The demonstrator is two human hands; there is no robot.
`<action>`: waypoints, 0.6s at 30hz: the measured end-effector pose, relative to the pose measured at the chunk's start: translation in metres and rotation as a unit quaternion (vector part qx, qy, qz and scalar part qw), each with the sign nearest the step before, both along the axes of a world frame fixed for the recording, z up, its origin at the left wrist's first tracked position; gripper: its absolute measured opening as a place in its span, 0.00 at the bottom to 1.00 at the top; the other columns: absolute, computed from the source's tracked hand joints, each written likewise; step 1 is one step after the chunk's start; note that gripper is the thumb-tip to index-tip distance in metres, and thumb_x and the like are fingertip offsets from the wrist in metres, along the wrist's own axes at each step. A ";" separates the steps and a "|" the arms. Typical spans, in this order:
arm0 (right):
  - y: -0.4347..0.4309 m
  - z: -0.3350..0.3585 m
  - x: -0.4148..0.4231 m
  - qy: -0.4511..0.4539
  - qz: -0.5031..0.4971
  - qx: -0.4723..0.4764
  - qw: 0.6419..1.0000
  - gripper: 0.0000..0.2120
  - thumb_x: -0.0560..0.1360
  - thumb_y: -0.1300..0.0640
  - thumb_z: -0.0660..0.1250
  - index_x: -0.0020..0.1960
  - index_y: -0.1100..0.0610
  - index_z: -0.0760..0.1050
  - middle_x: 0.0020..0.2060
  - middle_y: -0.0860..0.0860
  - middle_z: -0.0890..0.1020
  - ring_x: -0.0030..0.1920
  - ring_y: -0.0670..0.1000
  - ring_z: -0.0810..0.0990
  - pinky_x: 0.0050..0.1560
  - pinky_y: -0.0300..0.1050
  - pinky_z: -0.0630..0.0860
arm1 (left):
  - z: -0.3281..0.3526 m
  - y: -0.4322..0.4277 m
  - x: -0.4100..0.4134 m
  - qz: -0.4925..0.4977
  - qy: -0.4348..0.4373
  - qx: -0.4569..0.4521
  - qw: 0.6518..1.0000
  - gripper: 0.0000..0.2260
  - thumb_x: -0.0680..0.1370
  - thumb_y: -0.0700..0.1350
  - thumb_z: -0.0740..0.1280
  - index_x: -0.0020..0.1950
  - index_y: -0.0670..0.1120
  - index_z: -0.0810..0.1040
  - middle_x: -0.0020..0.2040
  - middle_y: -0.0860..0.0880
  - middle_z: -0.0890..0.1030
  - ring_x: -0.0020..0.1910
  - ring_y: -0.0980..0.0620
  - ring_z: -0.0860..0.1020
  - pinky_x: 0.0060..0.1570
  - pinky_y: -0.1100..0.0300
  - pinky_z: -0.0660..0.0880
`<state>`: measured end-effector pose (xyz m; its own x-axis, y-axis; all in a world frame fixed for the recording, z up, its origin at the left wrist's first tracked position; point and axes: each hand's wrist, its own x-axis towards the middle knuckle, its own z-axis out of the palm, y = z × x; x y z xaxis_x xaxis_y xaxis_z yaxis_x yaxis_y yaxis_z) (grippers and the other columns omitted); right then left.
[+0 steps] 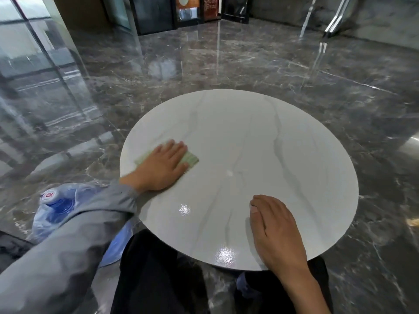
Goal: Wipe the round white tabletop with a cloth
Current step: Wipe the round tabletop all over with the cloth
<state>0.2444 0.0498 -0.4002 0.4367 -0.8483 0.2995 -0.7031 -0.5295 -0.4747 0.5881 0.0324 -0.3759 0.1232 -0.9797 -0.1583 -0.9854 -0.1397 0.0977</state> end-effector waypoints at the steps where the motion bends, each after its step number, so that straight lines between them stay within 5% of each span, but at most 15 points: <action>1: 0.000 -0.001 0.000 -0.002 0.000 0.001 1.000 0.18 0.83 0.52 0.53 0.61 0.55 0.79 0.60 0.47 0.81 0.64 0.48 0.73 0.71 0.37 0.59 | -0.001 0.006 -0.025 -0.040 -0.002 -0.005 0.999 0.30 0.87 0.61 0.45 0.87 0.51 0.45 0.87 0.51 0.44 0.85 0.51 0.40 0.83 0.51 0.40; 5: -0.002 -0.003 -0.001 -0.036 -0.018 0.033 0.999 0.25 0.84 0.39 0.46 0.70 0.49 0.72 0.63 0.39 0.75 0.66 0.42 0.71 0.70 0.35 0.59 | -0.010 0.046 -0.129 -0.202 -0.001 -0.030 0.979 0.32 0.87 0.62 0.45 0.87 0.49 0.44 0.87 0.50 0.42 0.85 0.49 0.38 0.81 0.52 0.31; 9: -0.003 -0.003 -0.001 -0.060 -0.003 0.003 0.998 0.18 0.86 0.38 0.46 0.65 0.41 0.69 0.56 0.27 0.71 0.61 0.30 0.68 0.65 0.25 0.57 | -0.013 0.061 -0.147 -0.280 0.027 -0.025 0.959 0.32 0.86 0.65 0.46 0.86 0.53 0.40 0.86 0.53 0.40 0.84 0.55 0.36 0.81 0.55 0.32; 14: -0.004 -0.007 -0.003 -0.033 -0.014 0.036 0.999 0.27 0.85 0.38 0.45 0.67 0.50 0.75 0.63 0.40 0.76 0.67 0.44 0.71 0.71 0.41 0.62 | -0.013 0.000 -0.060 -0.131 0.014 -0.018 0.991 0.33 0.85 0.67 0.46 0.86 0.55 0.44 0.87 0.54 0.43 0.85 0.56 0.39 0.82 0.56 0.38; 18: -0.005 -0.003 -0.002 -0.011 -0.009 0.032 0.999 0.23 0.86 0.42 0.45 0.62 0.50 0.75 0.58 0.40 0.76 0.64 0.44 0.71 0.69 0.36 0.61 | -0.008 -0.047 0.019 -0.011 -0.013 0.007 1.000 0.32 0.85 0.65 0.45 0.87 0.52 0.45 0.87 0.51 0.45 0.86 0.51 0.42 0.83 0.51 0.43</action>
